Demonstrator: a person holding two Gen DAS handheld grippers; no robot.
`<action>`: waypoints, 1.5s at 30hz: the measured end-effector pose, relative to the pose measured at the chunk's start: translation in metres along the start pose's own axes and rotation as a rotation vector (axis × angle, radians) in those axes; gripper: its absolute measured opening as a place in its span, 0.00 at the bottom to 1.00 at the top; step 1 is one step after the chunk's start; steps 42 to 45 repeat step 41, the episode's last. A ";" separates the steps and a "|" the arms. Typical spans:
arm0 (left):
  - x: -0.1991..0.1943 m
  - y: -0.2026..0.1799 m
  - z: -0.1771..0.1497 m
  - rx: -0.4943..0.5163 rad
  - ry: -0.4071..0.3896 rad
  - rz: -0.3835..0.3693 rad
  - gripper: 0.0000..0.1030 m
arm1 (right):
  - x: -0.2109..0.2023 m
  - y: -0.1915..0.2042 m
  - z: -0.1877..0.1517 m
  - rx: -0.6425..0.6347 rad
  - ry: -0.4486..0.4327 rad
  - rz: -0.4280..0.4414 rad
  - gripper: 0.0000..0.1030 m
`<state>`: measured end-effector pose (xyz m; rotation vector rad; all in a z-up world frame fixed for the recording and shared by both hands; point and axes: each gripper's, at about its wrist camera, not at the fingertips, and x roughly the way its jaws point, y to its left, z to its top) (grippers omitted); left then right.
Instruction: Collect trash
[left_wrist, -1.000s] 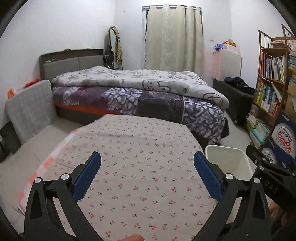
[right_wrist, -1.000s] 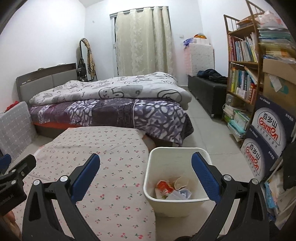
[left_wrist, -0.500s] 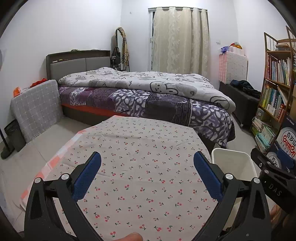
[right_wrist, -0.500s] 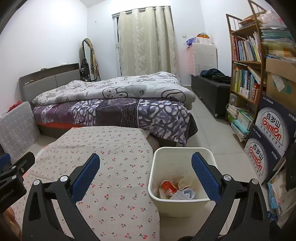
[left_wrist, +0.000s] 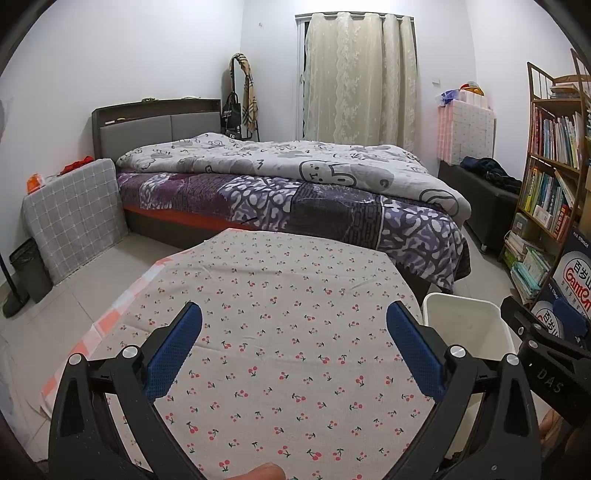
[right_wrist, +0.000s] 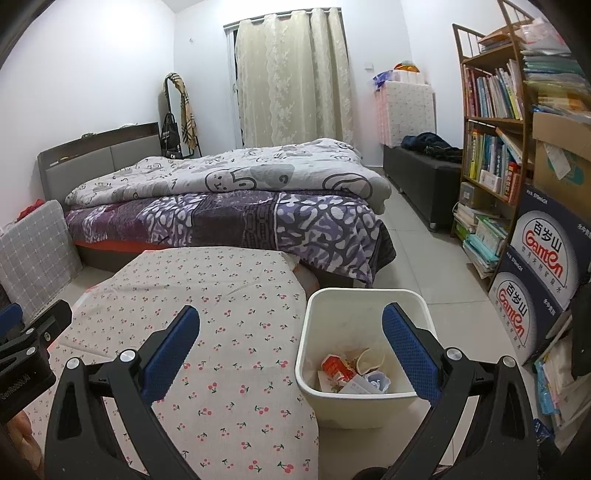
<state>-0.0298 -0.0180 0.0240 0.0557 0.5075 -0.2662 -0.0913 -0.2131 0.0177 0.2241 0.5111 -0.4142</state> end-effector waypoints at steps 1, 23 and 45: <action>0.000 0.000 -0.001 -0.001 0.001 0.000 0.93 | 0.000 0.000 0.000 0.001 -0.001 0.000 0.94; 0.002 -0.004 -0.008 0.070 -0.014 0.007 0.83 | 0.006 0.000 -0.004 -0.009 0.049 0.010 0.94; 0.005 0.003 -0.007 0.024 0.033 -0.002 0.93 | 0.006 -0.002 -0.002 0.000 0.045 0.005 0.94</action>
